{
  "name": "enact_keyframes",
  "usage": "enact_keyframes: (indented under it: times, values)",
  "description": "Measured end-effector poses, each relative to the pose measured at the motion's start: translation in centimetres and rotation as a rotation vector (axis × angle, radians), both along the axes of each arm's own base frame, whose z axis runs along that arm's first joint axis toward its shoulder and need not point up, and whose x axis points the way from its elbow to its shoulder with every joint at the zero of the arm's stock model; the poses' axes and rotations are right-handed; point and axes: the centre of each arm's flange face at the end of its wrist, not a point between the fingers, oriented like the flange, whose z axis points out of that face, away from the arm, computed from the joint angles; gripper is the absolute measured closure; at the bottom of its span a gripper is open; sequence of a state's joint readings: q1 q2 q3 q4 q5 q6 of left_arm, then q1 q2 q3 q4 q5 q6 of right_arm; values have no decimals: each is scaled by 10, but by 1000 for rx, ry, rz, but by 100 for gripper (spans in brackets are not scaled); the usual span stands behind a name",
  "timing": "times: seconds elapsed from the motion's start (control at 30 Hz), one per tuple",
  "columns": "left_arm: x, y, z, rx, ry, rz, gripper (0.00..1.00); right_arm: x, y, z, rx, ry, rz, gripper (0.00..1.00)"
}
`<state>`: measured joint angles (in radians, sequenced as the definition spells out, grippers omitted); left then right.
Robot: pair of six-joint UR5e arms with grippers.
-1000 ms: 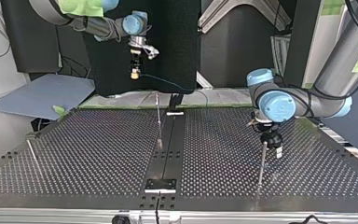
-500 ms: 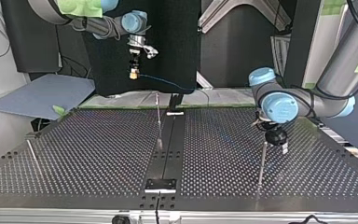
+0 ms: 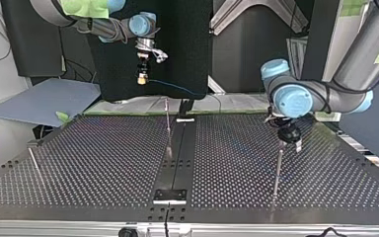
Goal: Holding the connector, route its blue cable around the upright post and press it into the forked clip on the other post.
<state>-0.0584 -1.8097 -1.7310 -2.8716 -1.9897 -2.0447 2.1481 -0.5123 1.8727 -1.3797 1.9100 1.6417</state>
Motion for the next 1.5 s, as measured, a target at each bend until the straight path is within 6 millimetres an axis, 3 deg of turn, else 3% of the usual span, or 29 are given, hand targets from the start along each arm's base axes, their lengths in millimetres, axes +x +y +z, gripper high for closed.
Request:
enact_keyframes:
  times: [0.53, 1.1, 1.5]
  values:
    - [-70, -7, 8, 138, 139, -3, 0, 2, -16, 1, 26, 1, -28, 100]
    - [-93, -19, 124, 217, 40, -83, 0, 7, -18, 3, 27, -16, -26, 100]
    - [-132, -30, 207, 235, -52, -85, 0, 9, -19, 3, 30, -14, -23, 100]
